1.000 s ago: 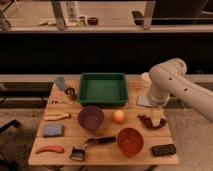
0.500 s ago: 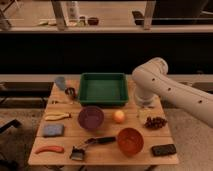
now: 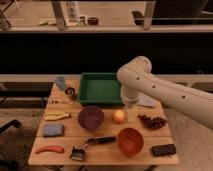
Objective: Place fork in purple bowl
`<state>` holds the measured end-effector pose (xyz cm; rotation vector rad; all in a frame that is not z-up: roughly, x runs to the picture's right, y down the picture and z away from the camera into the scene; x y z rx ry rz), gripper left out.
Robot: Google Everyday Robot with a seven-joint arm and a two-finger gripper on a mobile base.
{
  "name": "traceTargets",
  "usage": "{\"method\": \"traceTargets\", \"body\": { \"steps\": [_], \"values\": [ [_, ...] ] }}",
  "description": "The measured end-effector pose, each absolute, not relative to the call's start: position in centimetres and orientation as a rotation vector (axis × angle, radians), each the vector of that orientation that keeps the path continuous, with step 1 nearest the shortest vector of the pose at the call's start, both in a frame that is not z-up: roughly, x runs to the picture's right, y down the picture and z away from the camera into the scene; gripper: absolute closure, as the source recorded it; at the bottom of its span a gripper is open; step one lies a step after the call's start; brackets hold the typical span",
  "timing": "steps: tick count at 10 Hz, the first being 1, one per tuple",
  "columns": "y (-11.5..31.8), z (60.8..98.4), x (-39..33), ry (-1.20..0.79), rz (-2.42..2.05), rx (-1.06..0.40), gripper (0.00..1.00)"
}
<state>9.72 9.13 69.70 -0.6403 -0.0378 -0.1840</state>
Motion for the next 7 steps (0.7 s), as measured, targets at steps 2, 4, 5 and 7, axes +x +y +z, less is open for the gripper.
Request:
{"method": "traceTargets", "body": {
  "steps": [2,4,5,7],
  "values": [
    [9.1,69.7,7.5,-0.052,-0.217,-0.64,0.2],
    [8.9,69.8,6.4,-0.057,-0.224,-0.638,0.2],
    [8.9,69.8,5.0,-0.062,-0.23,-0.637,0.2],
    [9.2,69.6,1.9,-0.07,-0.26,-0.638,0.2]
  ]
}}
